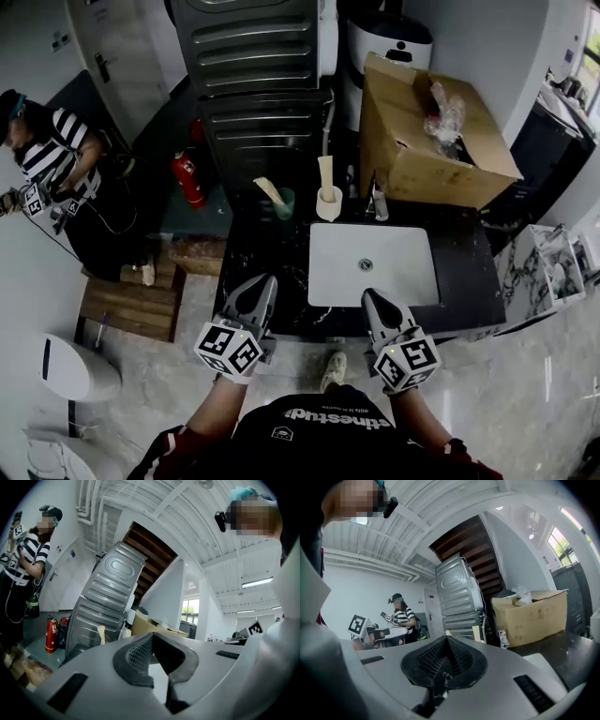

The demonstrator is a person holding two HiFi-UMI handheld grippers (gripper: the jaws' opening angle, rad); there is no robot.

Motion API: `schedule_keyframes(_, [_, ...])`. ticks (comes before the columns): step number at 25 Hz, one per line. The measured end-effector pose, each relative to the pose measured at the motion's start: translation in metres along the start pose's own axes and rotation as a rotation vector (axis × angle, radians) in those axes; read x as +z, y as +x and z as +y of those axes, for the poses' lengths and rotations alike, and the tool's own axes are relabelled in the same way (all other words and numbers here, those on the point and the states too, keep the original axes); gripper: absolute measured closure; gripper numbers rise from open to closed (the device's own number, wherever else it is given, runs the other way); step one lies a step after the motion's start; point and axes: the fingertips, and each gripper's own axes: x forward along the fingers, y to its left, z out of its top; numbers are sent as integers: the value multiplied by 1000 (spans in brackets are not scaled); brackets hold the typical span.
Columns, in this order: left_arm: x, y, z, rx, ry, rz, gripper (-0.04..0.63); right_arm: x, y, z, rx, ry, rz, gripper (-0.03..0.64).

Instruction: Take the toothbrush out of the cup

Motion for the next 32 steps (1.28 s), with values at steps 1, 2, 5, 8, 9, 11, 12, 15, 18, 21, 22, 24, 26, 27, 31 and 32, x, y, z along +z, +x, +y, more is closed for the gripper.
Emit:
schedule_keyframes(1, [1, 14, 4, 10, 1, -5, 581, 4, 13, -12, 11, -3, 2, 580])
schedule_keyframes(2, [3, 30, 8, 18, 1, -11, 581, 9, 25, -25, 22, -5, 1, 580])
schedule_keyframes(5, [7, 76, 15, 40, 8, -14, 581, 25, 55, -62, 46, -14, -3, 580])
schedule_keyframes(8, [8, 111, 22, 67, 17, 0, 581, 32, 75, -91, 65, -1, 2, 580])
schedule_keyframes(9, [8, 121, 26, 75, 13, 2, 581, 32, 80, -99, 69, 6, 6, 580])
schedule_keyframes(11, [7, 136, 35, 97, 5, 9, 580, 30, 93, -111, 79, 24, 21, 580])
schedule_keyframes(12, [6, 141, 41, 109, 5, 15, 580, 27, 99, -114, 85, 32, 30, 580])
schedule_keyframes(15, [1, 153, 59, 131, 3, 34, 580, 24, 117, -121, 97, 37, 43, 580])
schedule_keyframes(18, [-6, 164, 78, 138, -10, 54, 580, 27, 134, -125, 92, 39, 43, 580])
schedule_keyframes(21, [-9, 171, 96, 132, -2, 69, 580, 32, 150, -119, 88, 36, 40, 580])
schedule_keyframes(22, [-10, 173, 101, 127, 2, 73, 580, 33, 154, -116, 89, 33, 39, 580])
schedule_keyframes(24, [-13, 175, 110, 118, 10, 79, 580, 32, 160, -110, 87, 26, 40, 579])
schedule_keyframes(26, [-15, 179, 118, 104, 18, 81, 572, 31, 165, -105, 80, 24, 41, 579])
schedule_keyframes(27, [-17, 181, 121, 96, 16, 82, 513, 30, 167, -102, 77, 24, 44, 580])
schedule_keyframes(31, [-25, 190, 144, 113, -1, 78, 375, 26, 174, -92, 76, 20, 60, 579])
schedule_keyframes(32, [-29, 193, 152, 124, -3, 80, 374, 26, 175, -90, 75, 17, 63, 579])
